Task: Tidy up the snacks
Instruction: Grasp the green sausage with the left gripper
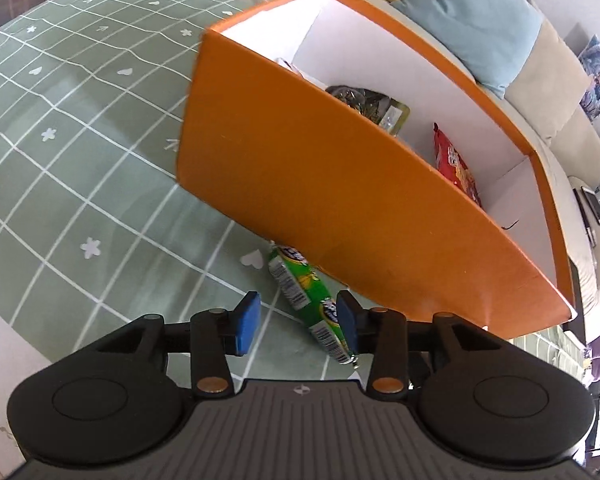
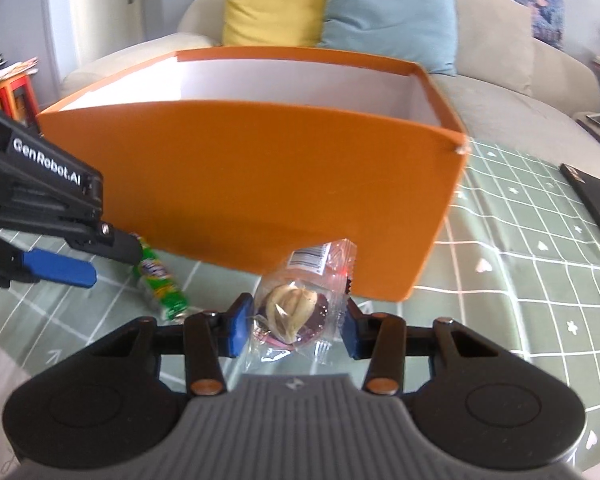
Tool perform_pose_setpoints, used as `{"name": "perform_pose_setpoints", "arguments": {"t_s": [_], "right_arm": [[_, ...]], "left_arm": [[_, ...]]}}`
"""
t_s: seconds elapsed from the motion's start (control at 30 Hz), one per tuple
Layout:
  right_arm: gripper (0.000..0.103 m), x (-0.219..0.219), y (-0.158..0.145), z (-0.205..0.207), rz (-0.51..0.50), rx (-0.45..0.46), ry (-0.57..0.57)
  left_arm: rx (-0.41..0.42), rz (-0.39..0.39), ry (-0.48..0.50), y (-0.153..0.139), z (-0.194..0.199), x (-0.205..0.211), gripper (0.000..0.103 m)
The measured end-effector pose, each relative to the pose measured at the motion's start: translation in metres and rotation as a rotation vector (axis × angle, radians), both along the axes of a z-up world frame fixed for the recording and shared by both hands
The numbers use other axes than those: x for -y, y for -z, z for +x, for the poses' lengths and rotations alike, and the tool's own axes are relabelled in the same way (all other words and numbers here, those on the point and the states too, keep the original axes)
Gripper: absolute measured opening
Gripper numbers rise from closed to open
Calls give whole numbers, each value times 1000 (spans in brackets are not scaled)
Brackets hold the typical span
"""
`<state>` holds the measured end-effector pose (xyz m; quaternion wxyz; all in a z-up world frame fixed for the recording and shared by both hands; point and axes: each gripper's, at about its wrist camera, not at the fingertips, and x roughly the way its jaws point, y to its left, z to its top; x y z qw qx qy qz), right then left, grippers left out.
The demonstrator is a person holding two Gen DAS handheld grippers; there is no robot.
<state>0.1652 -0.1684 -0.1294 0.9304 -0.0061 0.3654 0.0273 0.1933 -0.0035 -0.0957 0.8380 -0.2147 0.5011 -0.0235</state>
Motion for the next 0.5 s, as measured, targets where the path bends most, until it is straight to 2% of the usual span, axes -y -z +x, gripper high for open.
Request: {"name": "perform_pose_setpoints", "arguments": {"t_s": [0.1, 0.27, 0.43, 0.5], "right_arm": [[44, 5, 2, 5, 33, -13, 22], [44, 10, 6, 8, 52, -24, 32], [44, 17, 9, 9, 84, -36, 33], [45, 19, 10, 9, 88, -42, 33]], "left_arm": [[-23, 26, -15, 5, 4, 8, 53], [-41, 72, -30, 6, 15, 22, 57], [-56, 155, -13, 5, 23, 36, 56], [-49, 171, 6, 5, 24, 41, 48]]}}
